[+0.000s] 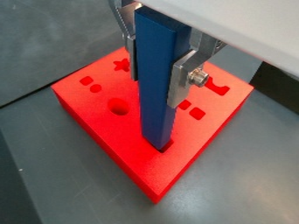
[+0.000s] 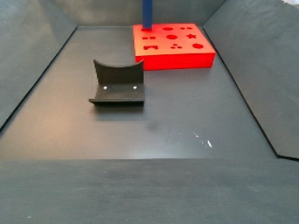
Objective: Insert the rectangle object.
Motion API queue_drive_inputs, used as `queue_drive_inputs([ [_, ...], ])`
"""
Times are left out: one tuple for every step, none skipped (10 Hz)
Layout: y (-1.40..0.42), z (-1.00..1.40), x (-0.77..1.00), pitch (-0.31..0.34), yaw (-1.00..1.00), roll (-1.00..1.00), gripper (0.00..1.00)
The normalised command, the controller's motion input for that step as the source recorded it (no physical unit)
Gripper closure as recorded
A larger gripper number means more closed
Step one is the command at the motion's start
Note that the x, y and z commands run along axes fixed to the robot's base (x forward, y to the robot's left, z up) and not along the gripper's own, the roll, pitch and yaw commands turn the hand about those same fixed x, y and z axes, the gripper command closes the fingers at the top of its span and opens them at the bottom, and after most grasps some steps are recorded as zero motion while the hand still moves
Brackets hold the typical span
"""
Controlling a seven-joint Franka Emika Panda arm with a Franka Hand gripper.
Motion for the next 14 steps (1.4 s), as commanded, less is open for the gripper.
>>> queue_drive_inputs([
  [0.0, -0.37, 0.0, 0.0, -0.12, 0.1, 1.0],
  [0.0, -0.25, 0.0, 0.0, -0.1, 0.05, 1.0],
  [0.0, -0.31, 0.09, 0.0, -0.07, 0.06, 1.0],
  [0.0, -0.47, 0.03, 0.003, -0.09, 0.11, 1.0],
  [-0.06, -0.93, 0.07, 0.046, -0.13, 0.02, 1.0],
  [-0.13, -1.0, 0.1, 0.054, -0.16, 0.0, 1.0],
  [-0.12, -1.0, 0.11, 0.05, -0.18, 0.0, 1.0],
  [-0.12, -1.0, 0.13, 0.031, -0.18, 0.0, 1.0],
  [-0.13, -1.0, 0.17, 0.01, -0.19, 0.0, 1.0],
  [-0.08, -1.0, 0.16, 0.0, -0.18, 0.0, 1.0],
  [0.04, 0.0, 0.0, 0.0, -0.05, -0.02, 1.0],
  [0.02, 0.0, 0.0, 0.0, 0.0, -0.03, 1.0],
  [0.0, 0.0, 0.0, 0.0, 0.0, 0.0, 1.0],
  [0.0, 0.0, 0.0, 0.0, 0.0, 0.0, 1.0],
])
